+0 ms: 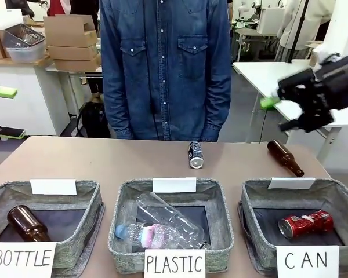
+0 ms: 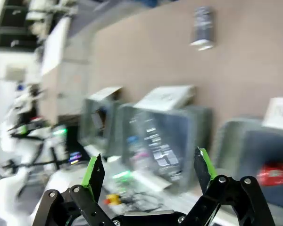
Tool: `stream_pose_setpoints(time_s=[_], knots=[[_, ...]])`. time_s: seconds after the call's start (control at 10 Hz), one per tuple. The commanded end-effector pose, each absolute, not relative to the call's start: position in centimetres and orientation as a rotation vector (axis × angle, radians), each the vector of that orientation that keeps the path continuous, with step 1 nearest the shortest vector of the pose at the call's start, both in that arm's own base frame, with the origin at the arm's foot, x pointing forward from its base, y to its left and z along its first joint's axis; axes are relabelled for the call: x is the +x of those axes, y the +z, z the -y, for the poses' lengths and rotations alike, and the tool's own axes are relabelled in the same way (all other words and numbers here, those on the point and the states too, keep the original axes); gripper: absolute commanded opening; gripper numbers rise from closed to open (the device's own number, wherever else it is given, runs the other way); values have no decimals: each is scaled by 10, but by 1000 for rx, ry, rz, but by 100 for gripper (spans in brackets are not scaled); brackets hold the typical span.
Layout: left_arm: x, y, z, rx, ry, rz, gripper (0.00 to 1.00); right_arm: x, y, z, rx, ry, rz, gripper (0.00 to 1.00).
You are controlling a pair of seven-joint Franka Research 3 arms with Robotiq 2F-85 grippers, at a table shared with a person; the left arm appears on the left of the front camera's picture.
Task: Sort the can waste into the basket.
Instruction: Pick up the can waste from the table and place it in the right Fabric basket.
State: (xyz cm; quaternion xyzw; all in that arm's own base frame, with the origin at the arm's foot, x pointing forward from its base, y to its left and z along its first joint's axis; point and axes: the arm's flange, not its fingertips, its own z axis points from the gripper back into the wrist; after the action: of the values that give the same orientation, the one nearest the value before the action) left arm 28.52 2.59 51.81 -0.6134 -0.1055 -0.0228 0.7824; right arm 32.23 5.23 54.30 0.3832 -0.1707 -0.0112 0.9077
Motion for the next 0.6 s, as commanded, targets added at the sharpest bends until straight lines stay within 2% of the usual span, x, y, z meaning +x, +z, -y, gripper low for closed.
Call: stream_pose_setpoints(time_s=[0.0, 0.1, 0.2, 0.3, 0.4, 0.5], knots=[[283, 518, -23, -1327, -75, 225, 100, 332, 527, -18, 207, -142, 530, 100], [283, 518, -23, -1327, -75, 225, 100, 329, 524, -5, 147, -240, 568, 100], [283, 518, -23, -1327, -75, 225, 100, 308, 543, 0, 401, -402, 657, 100], [283, 518, -23, -1327, -75, 225, 100, 331, 535, -8, 473, -53, 494, 100], [283, 518, -23, -1327, -75, 225, 100, 332, 544, 9, 418, -173, 582, 100], [283, 518, -23, -1327, -75, 225, 100, 355, 529, 3, 271, -158, 565, 100]])
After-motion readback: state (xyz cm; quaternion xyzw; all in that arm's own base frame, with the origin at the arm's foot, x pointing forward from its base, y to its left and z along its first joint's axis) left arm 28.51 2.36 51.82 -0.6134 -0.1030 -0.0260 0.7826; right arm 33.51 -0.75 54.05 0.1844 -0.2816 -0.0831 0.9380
